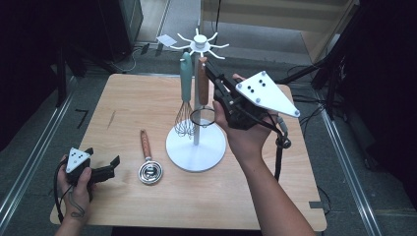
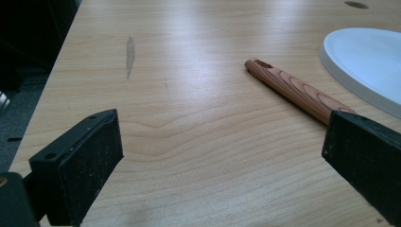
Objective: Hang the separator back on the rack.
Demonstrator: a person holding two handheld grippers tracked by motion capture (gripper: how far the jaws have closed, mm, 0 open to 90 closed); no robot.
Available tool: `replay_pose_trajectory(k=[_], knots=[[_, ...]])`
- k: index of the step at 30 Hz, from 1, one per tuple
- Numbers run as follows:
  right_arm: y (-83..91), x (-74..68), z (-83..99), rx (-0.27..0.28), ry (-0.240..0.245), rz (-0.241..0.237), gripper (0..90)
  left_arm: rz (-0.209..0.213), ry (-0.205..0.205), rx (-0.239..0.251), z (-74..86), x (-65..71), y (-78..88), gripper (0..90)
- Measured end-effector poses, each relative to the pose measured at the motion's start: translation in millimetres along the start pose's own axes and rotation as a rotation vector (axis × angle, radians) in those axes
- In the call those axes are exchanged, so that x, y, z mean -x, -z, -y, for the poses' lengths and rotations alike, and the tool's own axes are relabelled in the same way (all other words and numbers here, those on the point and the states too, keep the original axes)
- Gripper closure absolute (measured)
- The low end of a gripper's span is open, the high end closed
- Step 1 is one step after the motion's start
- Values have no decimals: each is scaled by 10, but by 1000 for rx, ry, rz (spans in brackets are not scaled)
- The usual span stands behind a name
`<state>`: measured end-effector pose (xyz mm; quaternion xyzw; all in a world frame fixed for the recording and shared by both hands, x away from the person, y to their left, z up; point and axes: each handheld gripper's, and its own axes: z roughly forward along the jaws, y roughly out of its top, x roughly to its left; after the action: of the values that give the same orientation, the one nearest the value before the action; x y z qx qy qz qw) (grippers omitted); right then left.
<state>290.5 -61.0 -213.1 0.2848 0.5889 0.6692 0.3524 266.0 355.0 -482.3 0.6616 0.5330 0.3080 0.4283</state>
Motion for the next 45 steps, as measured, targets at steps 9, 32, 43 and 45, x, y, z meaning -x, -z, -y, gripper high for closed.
replay_pose_trajectory(k=[9, 32, 43, 45], knots=[[-62, -89, 2, -3, 12, -19, 900, 2, 0, -1, 0, 0, 1, 0], [-294, -228, 18, -20, 19, -50, 900, 3, 1, -1, 0, -3, 2, 0], [-321, -273, 51, -18, 32, -73, 900, 4, 1, 1, 0, -6, 6, 0], [-277, -273, 63, -18, 28, -79, 900, 0, 0, 3, 1, -3, 5, 0]])
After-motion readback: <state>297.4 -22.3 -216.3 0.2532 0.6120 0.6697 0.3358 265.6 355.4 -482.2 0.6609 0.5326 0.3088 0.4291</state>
